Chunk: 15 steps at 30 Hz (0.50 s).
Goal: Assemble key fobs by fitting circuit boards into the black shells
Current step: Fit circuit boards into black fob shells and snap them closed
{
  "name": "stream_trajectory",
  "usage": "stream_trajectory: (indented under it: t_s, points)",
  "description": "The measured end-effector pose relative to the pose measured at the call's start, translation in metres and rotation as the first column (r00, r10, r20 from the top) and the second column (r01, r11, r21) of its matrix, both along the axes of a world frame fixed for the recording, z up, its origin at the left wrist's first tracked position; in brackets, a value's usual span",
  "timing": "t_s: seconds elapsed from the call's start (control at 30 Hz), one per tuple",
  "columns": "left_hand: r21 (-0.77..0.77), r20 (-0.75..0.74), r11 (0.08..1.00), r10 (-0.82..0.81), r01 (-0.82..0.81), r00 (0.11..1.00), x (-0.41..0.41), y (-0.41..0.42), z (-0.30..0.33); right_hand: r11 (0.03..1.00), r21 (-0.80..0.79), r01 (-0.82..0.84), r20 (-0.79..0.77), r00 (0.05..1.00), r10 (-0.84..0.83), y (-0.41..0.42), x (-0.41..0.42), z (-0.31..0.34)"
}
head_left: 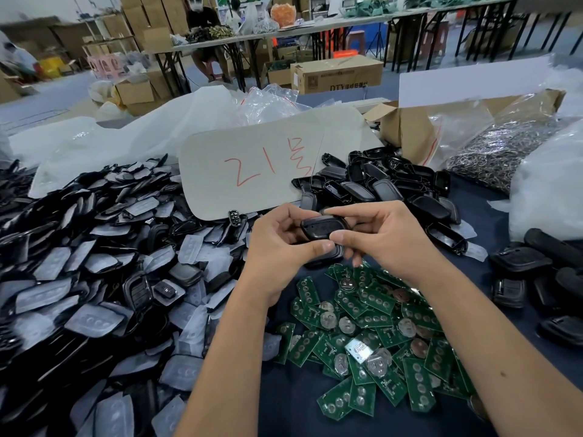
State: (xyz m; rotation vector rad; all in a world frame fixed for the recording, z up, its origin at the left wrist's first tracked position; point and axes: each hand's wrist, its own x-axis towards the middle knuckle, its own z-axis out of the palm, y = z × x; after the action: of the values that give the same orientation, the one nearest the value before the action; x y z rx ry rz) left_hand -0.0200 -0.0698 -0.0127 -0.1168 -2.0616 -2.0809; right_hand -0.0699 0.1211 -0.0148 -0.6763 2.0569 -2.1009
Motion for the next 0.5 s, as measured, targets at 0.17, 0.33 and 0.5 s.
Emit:
stream_trajectory:
  t_s: [0.17,0.33,0.5]
  points:
    - [0.335,0.144,0.941,-0.012,-0.038,0.989,-0.001,0.012,0.006,0.995,0.024,0.094,-0.081,0.992,-0.091,-0.002,-0.001,-0.004]
    - [0.378,0.177,0.919,0.048,-0.113,0.983,-0.003,0.018,0.007,0.989,-0.014,0.144,-0.102,0.984,-0.145,-0.009,0.0,-0.006]
    - [0.363,0.117,0.926,0.066,-0.105,0.991,-0.004,0.023,0.006,0.978,-0.146,0.152,-0.012,0.988,-0.155,-0.011,0.002,-0.002]
